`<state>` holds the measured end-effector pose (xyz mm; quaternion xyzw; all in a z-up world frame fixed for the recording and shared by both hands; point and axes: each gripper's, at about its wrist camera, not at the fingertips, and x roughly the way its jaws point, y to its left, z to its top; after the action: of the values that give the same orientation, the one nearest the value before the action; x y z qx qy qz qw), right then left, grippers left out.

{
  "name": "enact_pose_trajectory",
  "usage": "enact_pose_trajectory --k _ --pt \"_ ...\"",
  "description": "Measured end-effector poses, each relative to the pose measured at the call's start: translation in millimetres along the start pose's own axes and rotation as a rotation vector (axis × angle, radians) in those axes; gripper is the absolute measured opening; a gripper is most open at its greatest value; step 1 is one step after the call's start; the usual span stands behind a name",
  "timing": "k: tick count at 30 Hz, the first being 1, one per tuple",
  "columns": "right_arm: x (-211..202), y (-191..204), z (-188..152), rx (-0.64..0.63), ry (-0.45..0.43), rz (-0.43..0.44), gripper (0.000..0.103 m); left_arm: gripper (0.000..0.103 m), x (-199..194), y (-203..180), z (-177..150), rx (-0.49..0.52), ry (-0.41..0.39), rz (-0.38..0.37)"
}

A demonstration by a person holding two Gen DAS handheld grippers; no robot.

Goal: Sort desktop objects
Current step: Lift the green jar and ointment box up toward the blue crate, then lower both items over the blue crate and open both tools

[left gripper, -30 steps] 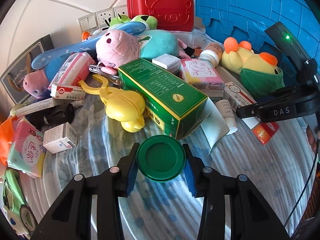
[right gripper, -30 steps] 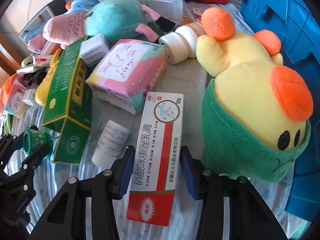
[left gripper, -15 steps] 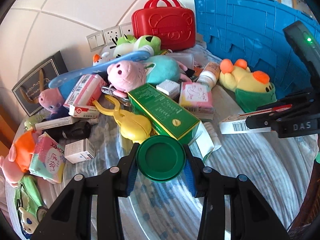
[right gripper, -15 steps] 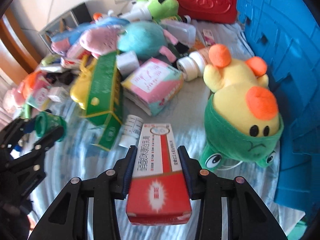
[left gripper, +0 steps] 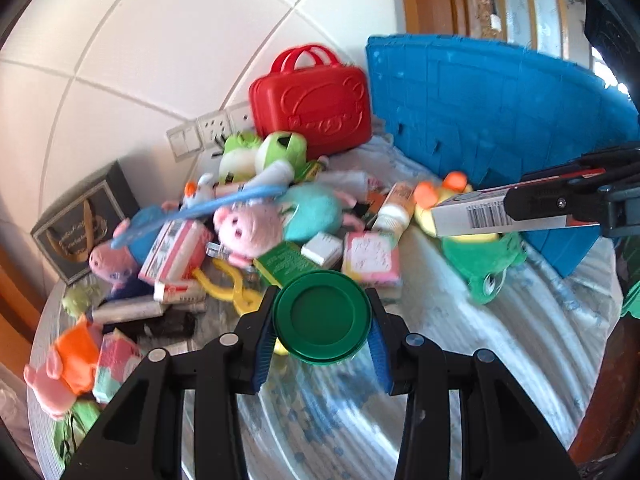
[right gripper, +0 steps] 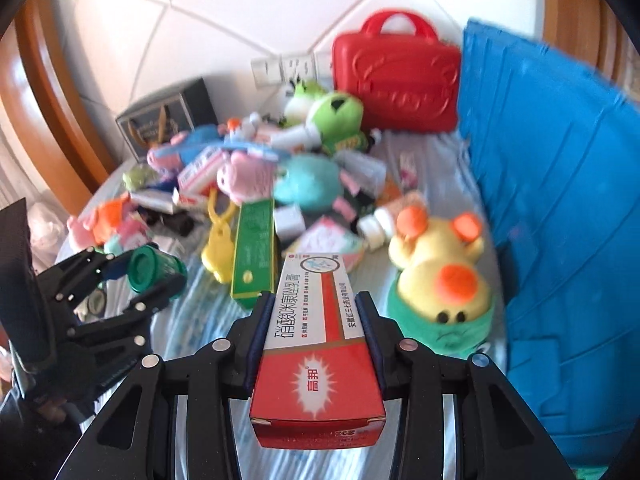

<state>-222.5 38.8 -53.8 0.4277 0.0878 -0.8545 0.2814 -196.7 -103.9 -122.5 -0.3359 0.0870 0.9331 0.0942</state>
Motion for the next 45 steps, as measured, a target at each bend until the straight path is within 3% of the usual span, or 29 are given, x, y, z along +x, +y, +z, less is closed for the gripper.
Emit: enact_pose_trajectory --k 8,13,17,23,27,29,30,31,33,35,37,45 --pt "-102.4 -20.4 13.9 0.033 -0.219 -0.054 0.040 0.040 -37.7 -49.3 73.6 0.092 -0.143 -0.071" --pt "-190.8 -55.5 9.8 0.060 -0.390 -0.106 0.040 0.040 -74.6 -111.7 136.1 0.171 -0.277 -0.117" --pt "-252.7 -104.5 6.0 0.085 -0.497 -0.203 0.040 0.040 -93.7 -175.1 190.1 0.210 -0.364 -0.165" --pt "-285.5 -198.6 10.2 0.184 -0.518 -0.280 0.040 0.040 -89.9 -268.5 246.5 0.257 -0.398 -0.210" --pt "-286.1 -255.4 16.1 0.246 -0.502 -0.336 0.040 0.040 -74.3 -314.5 276.6 0.255 -0.389 -0.183" --pt "-283.3 -282.1 19.1 0.287 -0.484 -0.368 0.050 0.044 -67.1 -332.1 288.0 0.251 -0.361 -0.148" --pt "-283.9 -295.5 19.7 0.312 -0.482 -0.374 0.080 0.049 -65.4 -338.8 292.0 0.244 -0.361 -0.123" --pt "-286.4 -305.1 18.2 0.331 -0.490 -0.371 0.102 0.052 -67.7 -344.2 293.7 0.235 -0.365 -0.108" --pt "-296.0 -318.9 12.2 0.361 -0.514 -0.360 0.102 0.073 -71.4 -350.5 293.0 0.219 -0.380 -0.096" --pt "-304.0 -322.9 6.5 0.364 -0.534 -0.363 0.102 0.083 -76.8 -351.0 289.4 0.199 -0.402 -0.049" --pt "-310.9 -323.5 1.0 0.364 -0.550 -0.357 0.102 0.084 -80.7 -353.0 287.1 0.172 -0.412 -0.001" --pt "-332.4 -311.7 -24.2 0.382 -0.629 -0.281 0.103 0.087 -93.7 -332.1 267.6 0.105 -0.384 0.049"
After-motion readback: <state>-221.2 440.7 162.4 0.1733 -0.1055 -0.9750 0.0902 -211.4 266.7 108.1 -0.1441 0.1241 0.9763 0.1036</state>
